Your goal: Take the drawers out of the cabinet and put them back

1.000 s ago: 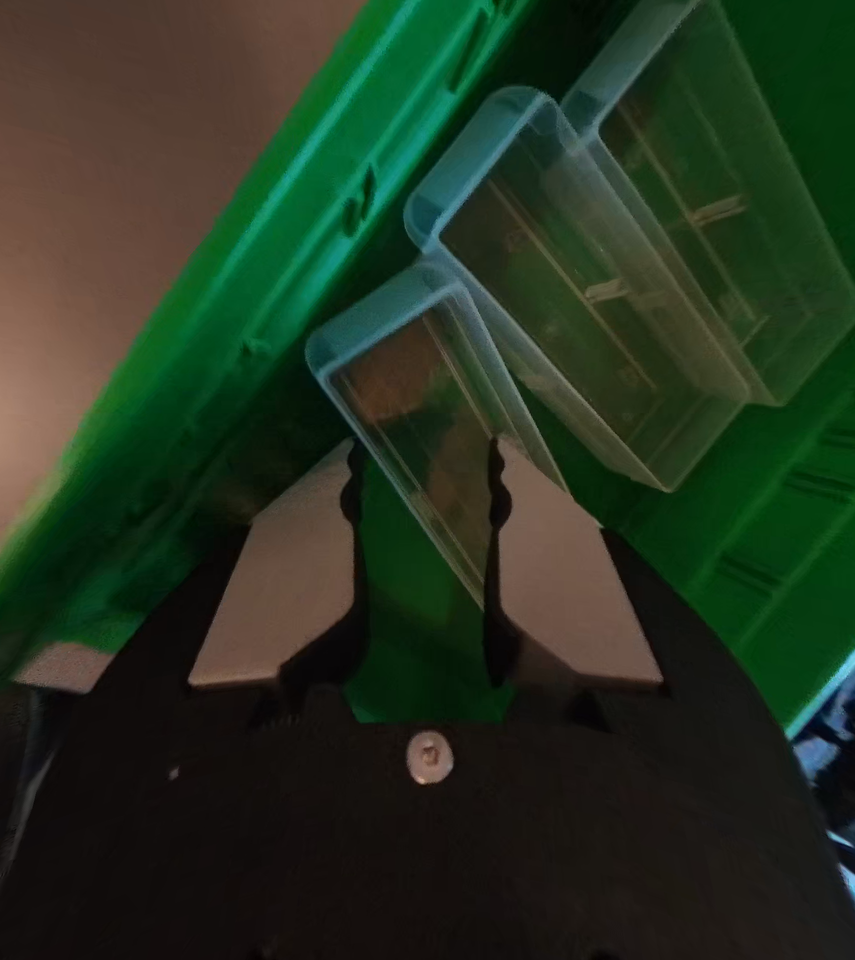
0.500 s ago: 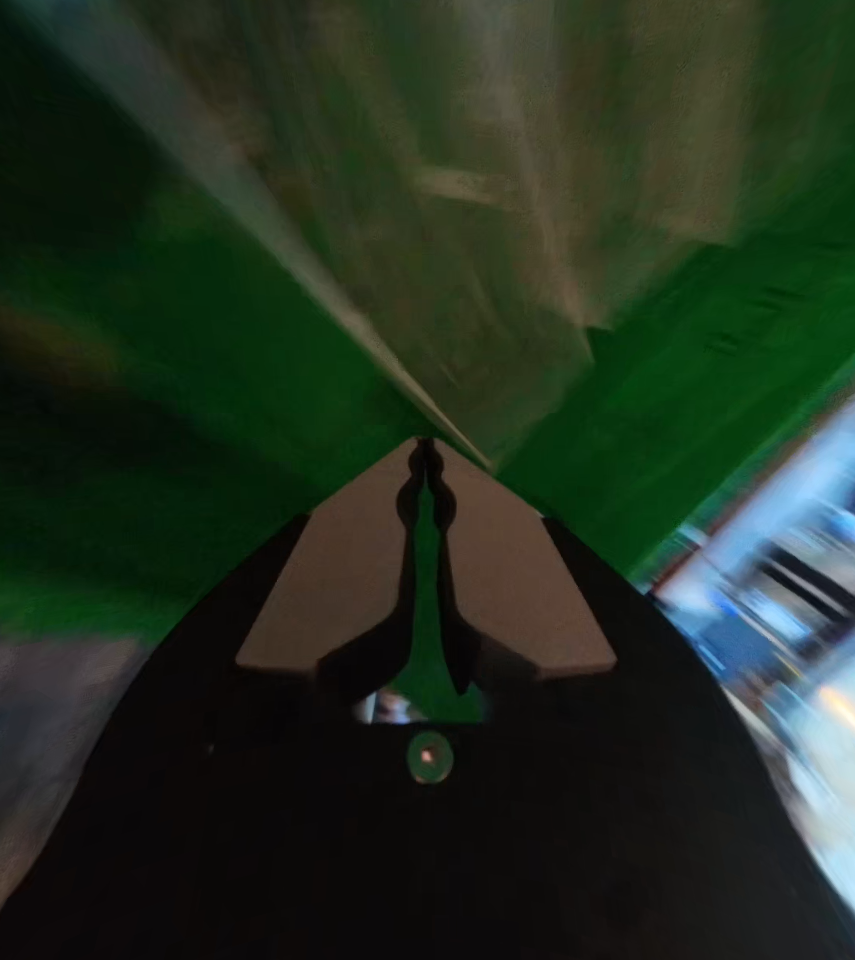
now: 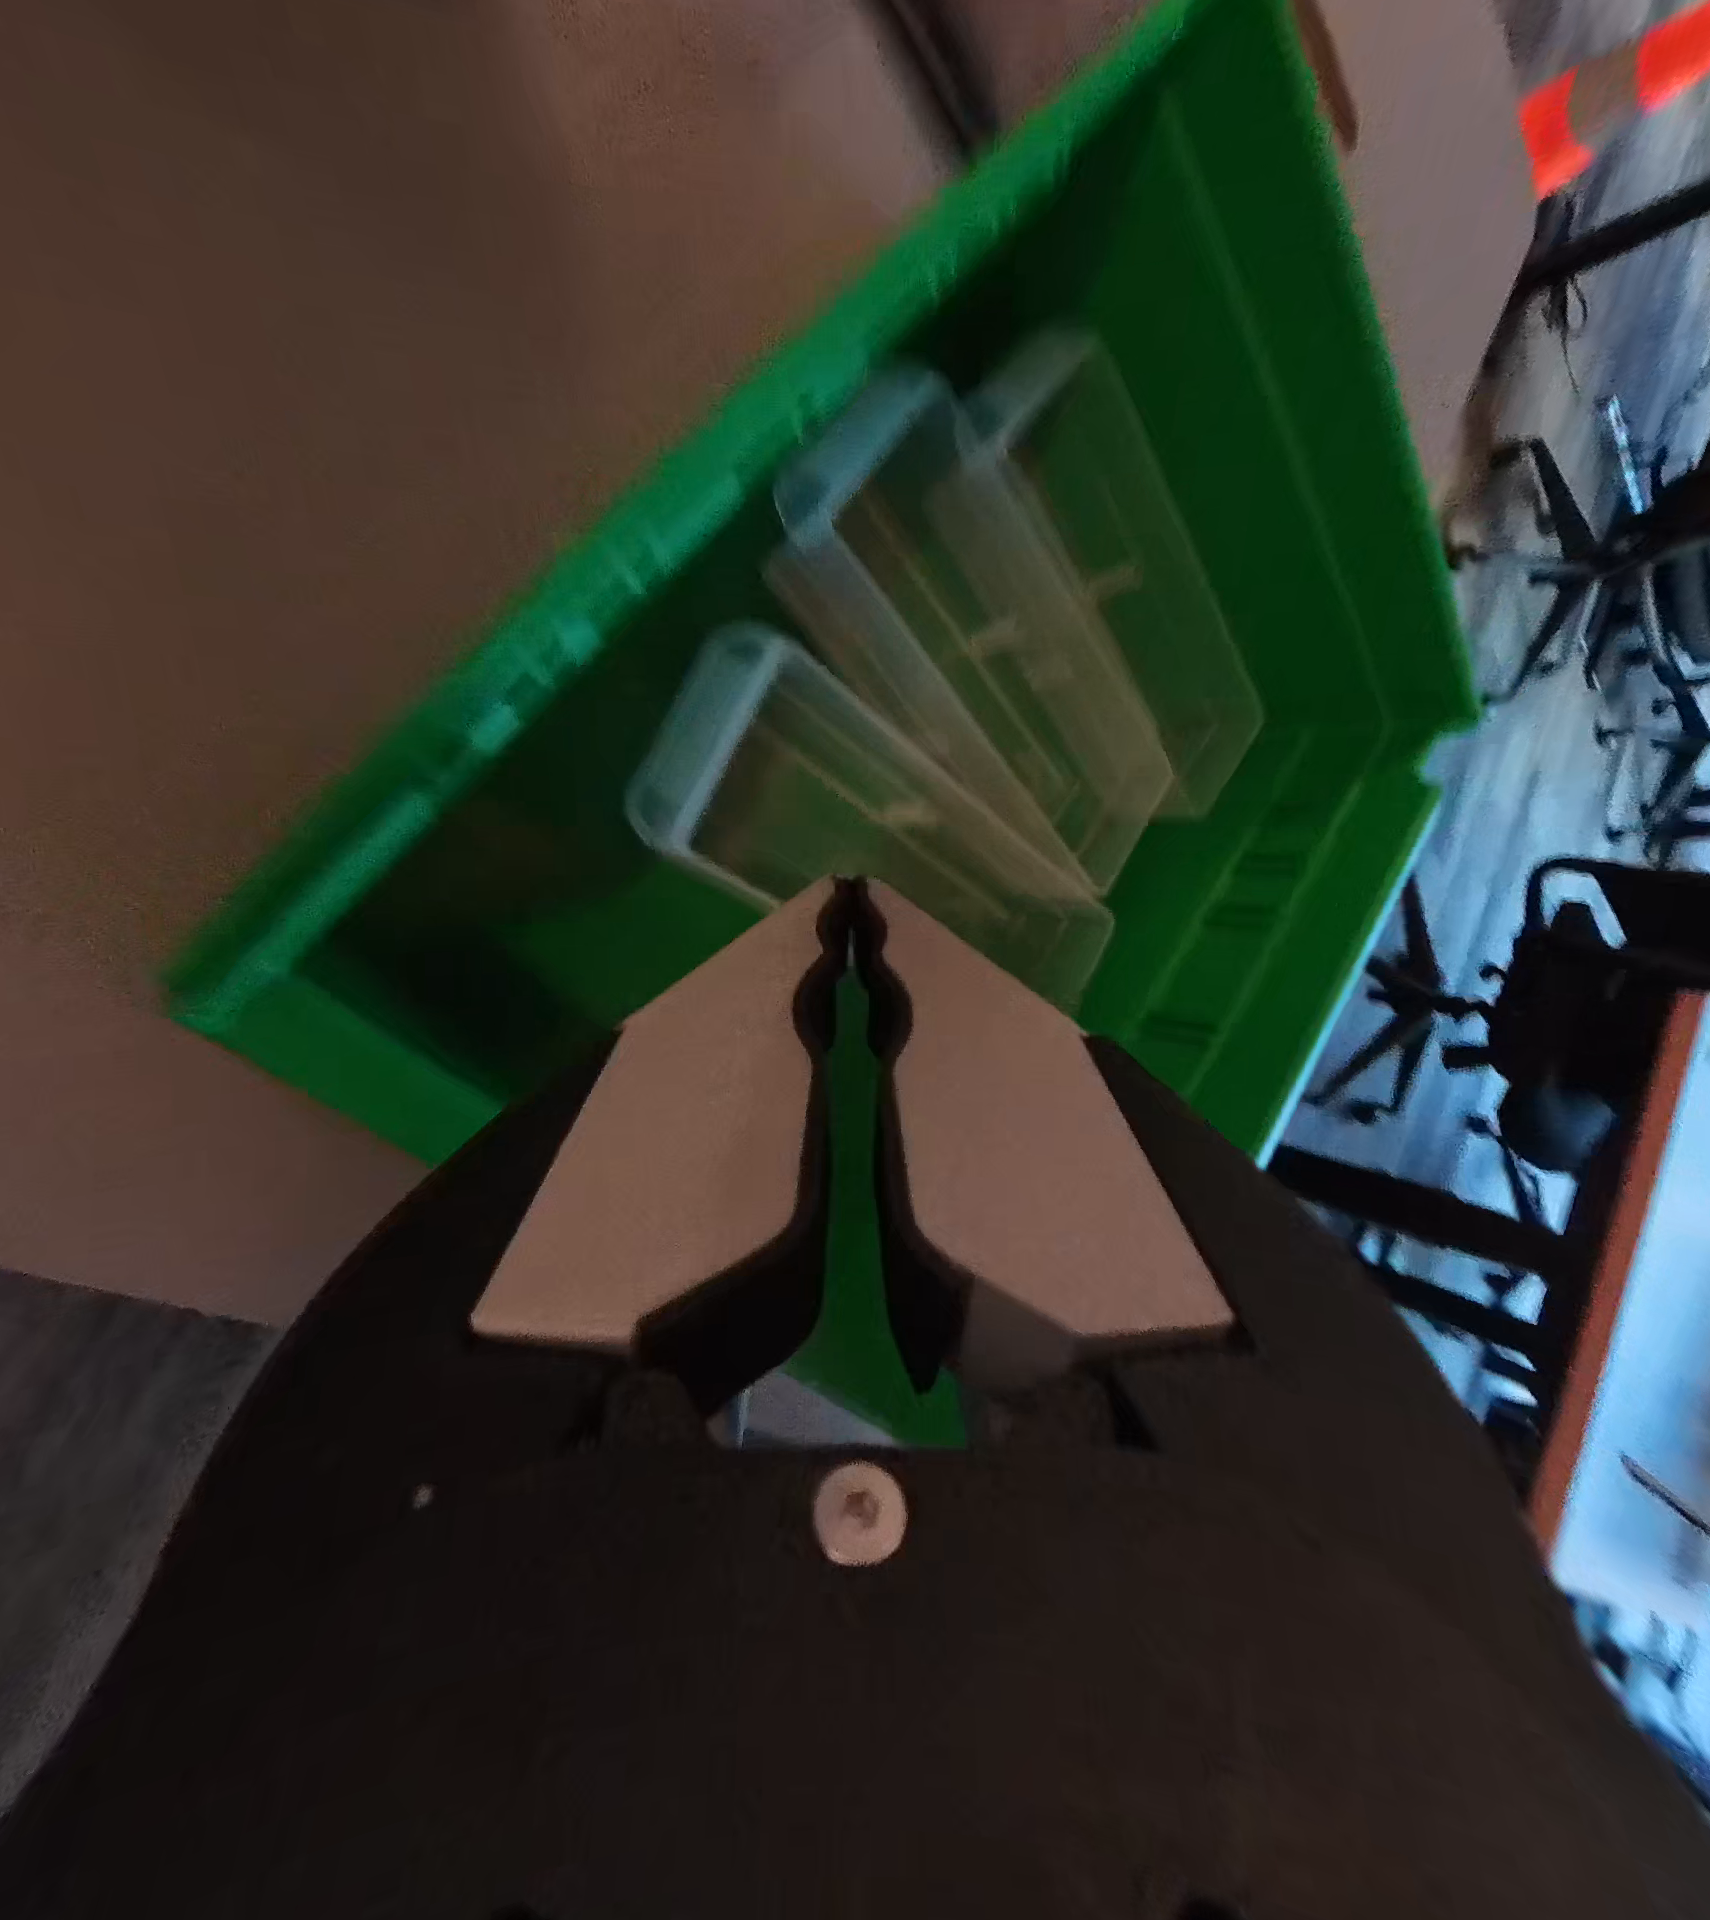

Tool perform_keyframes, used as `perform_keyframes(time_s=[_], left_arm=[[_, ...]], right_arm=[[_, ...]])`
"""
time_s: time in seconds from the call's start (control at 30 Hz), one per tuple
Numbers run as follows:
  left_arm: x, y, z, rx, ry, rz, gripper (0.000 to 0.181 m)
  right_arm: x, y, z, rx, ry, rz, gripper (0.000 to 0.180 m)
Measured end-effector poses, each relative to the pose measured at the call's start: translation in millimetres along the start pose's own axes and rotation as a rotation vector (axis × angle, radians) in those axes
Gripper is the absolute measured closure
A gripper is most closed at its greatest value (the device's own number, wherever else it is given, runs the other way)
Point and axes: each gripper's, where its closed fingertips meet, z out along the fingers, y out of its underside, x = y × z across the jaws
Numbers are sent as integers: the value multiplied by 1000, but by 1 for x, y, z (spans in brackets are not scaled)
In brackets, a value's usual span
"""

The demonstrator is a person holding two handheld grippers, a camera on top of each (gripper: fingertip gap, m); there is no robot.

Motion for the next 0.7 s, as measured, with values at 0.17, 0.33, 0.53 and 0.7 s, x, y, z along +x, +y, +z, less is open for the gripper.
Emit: perform_keyframes(time_s=[0.17,0.33,0.53,0.7], left_arm=[[0,-1,0,85,-20,-41,115],[1,-3,4,154,-111,-55,112],[1,-4,4,197,-160,-81,112],[1,-4,4,244,-171,-97,112]], right_arm=[[-21,-79,-35,234,-65,11,172],[-56,-161,-73,435,-227,-5,156],[-89,-245,-101,550,-287,-96,150],[-97,-277,-91,532,-282,-135,147]])
